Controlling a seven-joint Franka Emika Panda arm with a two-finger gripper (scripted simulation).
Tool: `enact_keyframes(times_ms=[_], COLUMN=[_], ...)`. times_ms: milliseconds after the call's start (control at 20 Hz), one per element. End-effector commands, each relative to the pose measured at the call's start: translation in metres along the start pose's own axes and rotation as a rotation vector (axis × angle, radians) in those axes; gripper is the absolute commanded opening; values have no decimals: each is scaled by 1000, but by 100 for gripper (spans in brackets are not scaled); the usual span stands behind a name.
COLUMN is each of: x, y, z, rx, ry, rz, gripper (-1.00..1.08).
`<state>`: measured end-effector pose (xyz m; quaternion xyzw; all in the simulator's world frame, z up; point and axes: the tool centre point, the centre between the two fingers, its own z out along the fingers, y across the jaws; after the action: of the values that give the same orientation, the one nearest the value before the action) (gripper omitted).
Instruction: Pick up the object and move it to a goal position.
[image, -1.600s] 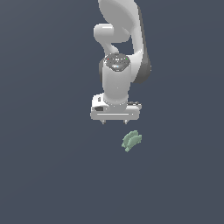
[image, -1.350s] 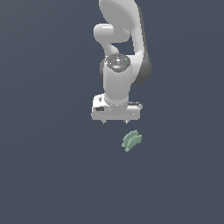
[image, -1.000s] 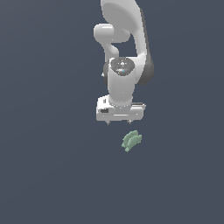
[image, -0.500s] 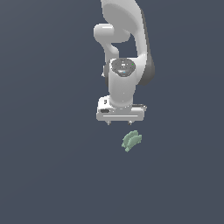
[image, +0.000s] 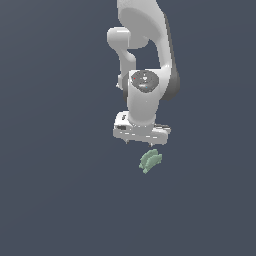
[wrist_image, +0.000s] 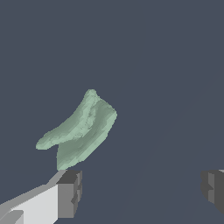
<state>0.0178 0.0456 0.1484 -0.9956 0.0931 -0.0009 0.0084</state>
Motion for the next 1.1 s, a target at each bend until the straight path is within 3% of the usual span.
enact_keyframes(times_ms=[0,1050], x=[2,19], y=[-4,-43], z=[2,20], rx=[0,-11], ry=[-1,0], rz=[60,577], gripper=[100,100])
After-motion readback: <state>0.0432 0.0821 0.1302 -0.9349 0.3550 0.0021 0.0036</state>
